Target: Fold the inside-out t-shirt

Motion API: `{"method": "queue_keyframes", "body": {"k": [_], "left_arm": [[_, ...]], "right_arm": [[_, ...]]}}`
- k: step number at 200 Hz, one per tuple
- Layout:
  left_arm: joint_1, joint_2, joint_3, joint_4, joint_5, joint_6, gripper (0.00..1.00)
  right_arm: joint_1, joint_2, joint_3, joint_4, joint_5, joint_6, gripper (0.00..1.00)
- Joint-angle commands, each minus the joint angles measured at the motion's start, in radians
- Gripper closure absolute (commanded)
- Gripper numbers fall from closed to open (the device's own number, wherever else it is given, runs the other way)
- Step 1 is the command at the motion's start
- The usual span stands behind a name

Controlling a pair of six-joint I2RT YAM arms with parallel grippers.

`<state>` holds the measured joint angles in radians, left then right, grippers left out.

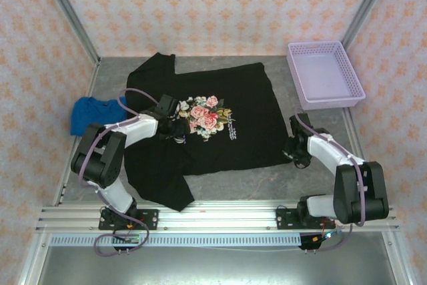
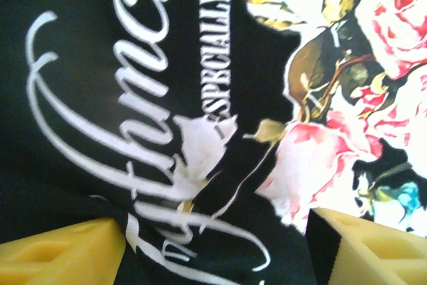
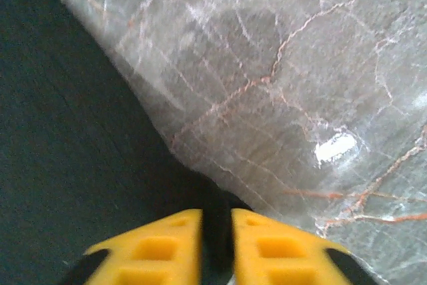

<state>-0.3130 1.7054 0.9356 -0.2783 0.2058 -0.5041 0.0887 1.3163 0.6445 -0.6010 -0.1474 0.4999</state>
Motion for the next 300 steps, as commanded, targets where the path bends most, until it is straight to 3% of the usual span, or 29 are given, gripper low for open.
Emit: {"method": "queue_keyframes", "body": {"k": [1,49,100,130,155,190,219,244,276,300], "left_arm": [[-0.012,0.068,0.034,0.019,0.017,0.011,0.26],[-0.047,0.243,0.230,-0.017,0.035,0.048,0.26],[-0.073,0.340,0.461,-0.123,0.036,0.099,0.26],[-0.116,0.151,0.366,-0.131,-0.003,0.128,0.23],[-0.220,-0.068,0.182,-0.155,-0.117,0.142,0.16],[-0.341,-0.330,-0.126,-0.305,-0.257,-0.080,0.18],[-0.381,-0.619,-0.303,-0.450,-0.291,-0.250,0.27],[-0.379,-0.810,-0.371,-0.590,-0.356,-0.350,0.45],[-0.377,-0.862,-0.408,-0.671,-0.361,-0.454,0.59],[-0.377,-0.826,-0.423,-0.662,-0.337,-0.465,0.62]], "right_arm": [[-0.034,0.008,-0.001,0.050,0.012,0.008,0.90],[-0.120,-0.045,0.030,0.050,0.044,-0.024,1.00],[-0.167,-0.036,0.027,0.095,-0.011,-0.034,1.00],[-0.166,-0.038,0.018,0.104,-0.034,-0.044,1.00],[-0.167,-0.035,0.025,0.101,-0.044,-0.061,1.00],[-0.167,-0.038,0.030,0.088,-0.052,-0.089,1.00],[-0.166,-0.038,0.026,0.089,-0.075,-0.100,1.00],[-0.167,-0.049,0.021,0.087,-0.085,-0.109,1.00],[-0.167,-0.064,0.017,0.084,-0.096,-0.114,1.00],[-0.167,-0.064,0.020,0.083,-0.096,-0.123,1.00]]}}
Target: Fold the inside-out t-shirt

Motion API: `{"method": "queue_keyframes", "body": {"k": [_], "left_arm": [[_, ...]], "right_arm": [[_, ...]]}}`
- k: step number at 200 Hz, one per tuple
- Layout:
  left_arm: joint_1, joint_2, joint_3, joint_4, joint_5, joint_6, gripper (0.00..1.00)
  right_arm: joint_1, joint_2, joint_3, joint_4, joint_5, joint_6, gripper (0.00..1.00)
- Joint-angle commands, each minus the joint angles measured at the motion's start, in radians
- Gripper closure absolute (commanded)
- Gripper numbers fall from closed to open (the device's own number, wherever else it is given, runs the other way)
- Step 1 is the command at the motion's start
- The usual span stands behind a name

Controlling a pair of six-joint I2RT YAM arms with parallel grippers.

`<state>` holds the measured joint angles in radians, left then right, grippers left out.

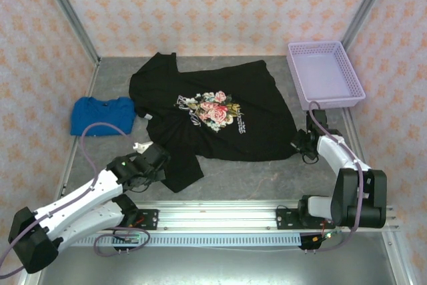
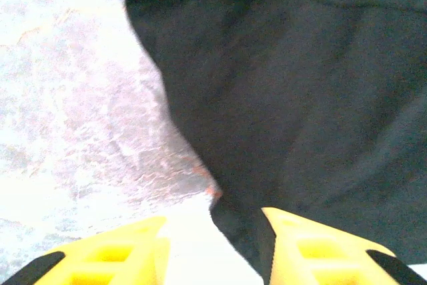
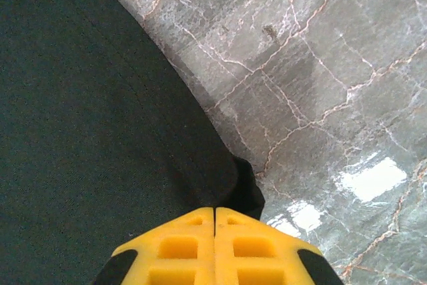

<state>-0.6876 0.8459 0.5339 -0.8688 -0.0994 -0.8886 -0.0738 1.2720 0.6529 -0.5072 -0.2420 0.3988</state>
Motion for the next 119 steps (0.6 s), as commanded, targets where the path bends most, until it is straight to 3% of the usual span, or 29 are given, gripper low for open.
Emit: {"method": "queue_keyframes", "body": {"k": [1,72,119], "left_arm": [[-0.003,0.036,-0.021,-0.071,-0.031,-0.081,0.62],[0.008,0.179,-0.037,0.109,0.132,-0.003,0.60],[0.027,0.278,-0.015,0.168,0.144,0.057,0.59]], "right_arm": [[-0.004,-0.020,0.011,-0.011,-0.002,-0.022,1.00],[-0.004,0.000,0.026,-0.011,-0.006,-0.033,1.00],[-0.004,-0.013,0.023,-0.016,-0.003,-0.036,1.00]]}}
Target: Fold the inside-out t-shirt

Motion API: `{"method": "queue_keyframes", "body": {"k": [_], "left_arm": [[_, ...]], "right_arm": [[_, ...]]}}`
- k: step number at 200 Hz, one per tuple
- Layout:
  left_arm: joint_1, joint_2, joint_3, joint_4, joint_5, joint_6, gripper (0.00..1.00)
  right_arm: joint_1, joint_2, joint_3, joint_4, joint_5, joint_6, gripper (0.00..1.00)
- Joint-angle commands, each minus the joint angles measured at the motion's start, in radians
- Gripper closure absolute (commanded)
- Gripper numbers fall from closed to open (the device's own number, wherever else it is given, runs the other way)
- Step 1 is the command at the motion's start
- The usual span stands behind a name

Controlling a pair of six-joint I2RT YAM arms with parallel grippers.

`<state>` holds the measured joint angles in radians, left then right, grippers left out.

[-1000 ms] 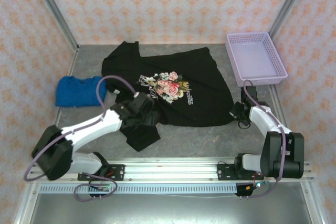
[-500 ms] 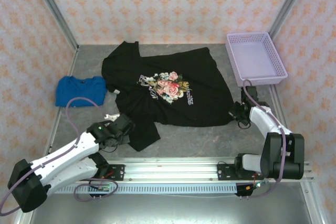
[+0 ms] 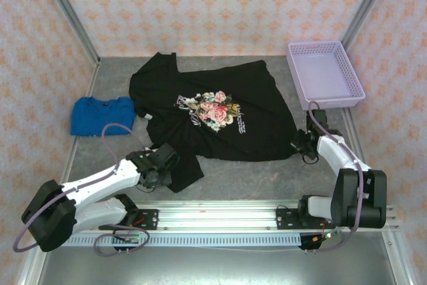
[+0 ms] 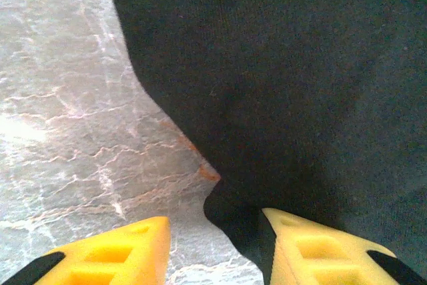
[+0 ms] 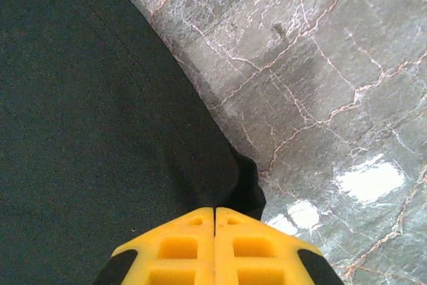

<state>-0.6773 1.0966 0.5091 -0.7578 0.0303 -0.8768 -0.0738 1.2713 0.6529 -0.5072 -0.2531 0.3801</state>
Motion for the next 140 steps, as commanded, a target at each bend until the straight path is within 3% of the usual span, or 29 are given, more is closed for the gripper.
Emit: {"method": "queue_keyframes", "body": {"k": [1,53,140], "left_arm": [[0.017,0.029,0.009,0.058,0.014,0.046,0.59],[0.041,0.114,-0.015,0.134,0.029,0.094,0.60],[0.041,0.056,-0.046,0.119,-0.002,0.076,0.90]], "right_arm": [[-0.004,-0.012,0.023,-0.015,0.008,-0.018,1.00],[-0.004,-0.018,0.020,-0.017,0.006,-0.017,1.00],[-0.004,-0.015,0.025,-0.022,0.007,-0.018,1.00]]}}
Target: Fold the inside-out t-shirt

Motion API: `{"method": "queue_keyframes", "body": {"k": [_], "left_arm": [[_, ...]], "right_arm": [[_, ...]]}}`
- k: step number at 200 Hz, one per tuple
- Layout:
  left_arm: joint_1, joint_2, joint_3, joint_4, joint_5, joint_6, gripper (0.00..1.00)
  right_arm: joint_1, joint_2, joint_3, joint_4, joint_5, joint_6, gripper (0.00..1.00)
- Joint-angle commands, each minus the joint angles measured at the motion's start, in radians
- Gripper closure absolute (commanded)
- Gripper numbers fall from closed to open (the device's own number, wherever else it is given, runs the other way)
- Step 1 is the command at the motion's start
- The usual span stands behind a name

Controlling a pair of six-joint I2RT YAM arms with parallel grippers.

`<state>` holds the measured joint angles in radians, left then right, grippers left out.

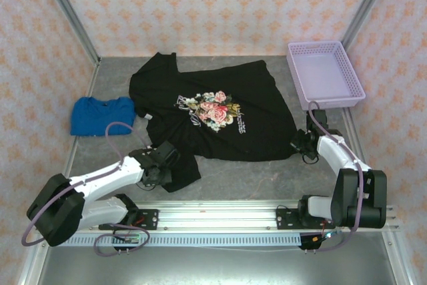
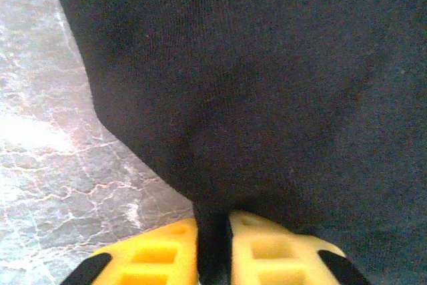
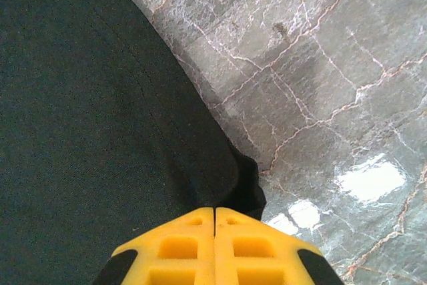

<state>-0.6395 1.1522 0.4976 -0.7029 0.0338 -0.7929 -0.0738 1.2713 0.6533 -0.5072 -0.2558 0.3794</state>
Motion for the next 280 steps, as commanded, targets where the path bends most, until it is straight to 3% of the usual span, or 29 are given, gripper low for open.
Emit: {"method": "queue_keyframes", "body": {"k": [1,24,61,98,210,280], "left_arm": [[0.003,-0.001,-0.034,0.062,-0.006,-0.008,0.91],[0.003,-0.043,-0.022,0.019,-0.026,-0.014,1.00],[0.002,-0.246,0.023,-0.165,-0.115,-0.064,1.00],[0.004,-0.430,0.061,-0.245,-0.193,-0.135,1.00],[0.026,-0.481,0.327,-0.462,-0.326,-0.084,1.00],[0.069,-0.476,0.284,-0.435,-0.235,-0.074,1.00]], "right_arm": [[-0.004,-0.015,0.025,-0.022,0.010,-0.018,1.00],[-0.003,-0.024,0.031,-0.029,0.025,-0.018,1.00],[-0.006,-0.061,0.052,-0.047,0.091,-0.013,1.00],[-0.010,-0.069,0.081,-0.051,0.132,-0.004,1.00],[-0.017,-0.075,0.107,-0.052,0.183,-0.002,1.00],[-0.017,-0.070,0.114,-0.053,0.174,-0.005,1.00]]}}
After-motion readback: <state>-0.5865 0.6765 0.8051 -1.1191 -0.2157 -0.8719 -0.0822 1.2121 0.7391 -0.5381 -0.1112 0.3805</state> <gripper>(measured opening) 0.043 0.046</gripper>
